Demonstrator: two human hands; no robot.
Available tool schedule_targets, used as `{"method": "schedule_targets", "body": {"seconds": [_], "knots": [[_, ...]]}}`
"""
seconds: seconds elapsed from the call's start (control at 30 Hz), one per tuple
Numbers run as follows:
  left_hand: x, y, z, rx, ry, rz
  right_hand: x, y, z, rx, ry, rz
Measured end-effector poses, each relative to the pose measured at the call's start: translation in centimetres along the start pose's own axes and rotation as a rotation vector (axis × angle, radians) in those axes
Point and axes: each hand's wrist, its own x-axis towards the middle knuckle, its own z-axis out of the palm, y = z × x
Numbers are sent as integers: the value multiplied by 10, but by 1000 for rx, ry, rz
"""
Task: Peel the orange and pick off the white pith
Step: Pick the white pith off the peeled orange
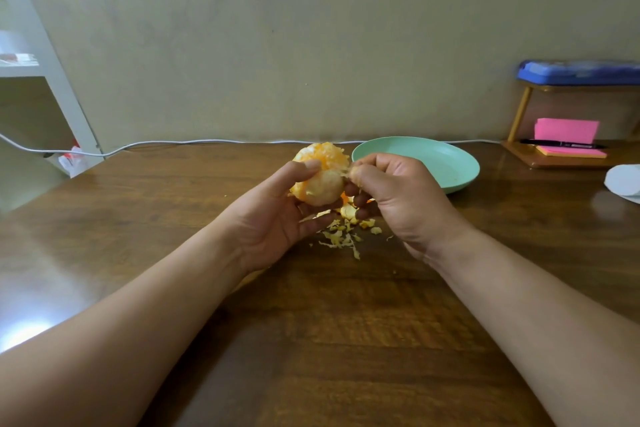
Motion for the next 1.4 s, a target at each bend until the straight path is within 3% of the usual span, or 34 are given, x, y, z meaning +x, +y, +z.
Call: {"method": "schedule_targets", "body": {"seconds": [0.27,0.4,0.57,0.83,0.97,1.17,1.4], "knots": [[0,0,-1,-127,-55,-13,2,-1,-3,164,-57,72],[-1,6,-1,-206,3,10,4,1,-8,209,-26,81],[2,5,-4,-48,3,73,2,1,-6,25,-20,16],[4,1,-3,200,28,203,6,4,-12,-476,-19,-111],[4,1,-4,251,51,212,5,6,-12,-488,-82,-137],[3,3,-5,65,-7,112,5,10,-10,-375,-96,-238],[0,3,-8,3,-91,41,3,7,-11,-338,-108,-323]]}}
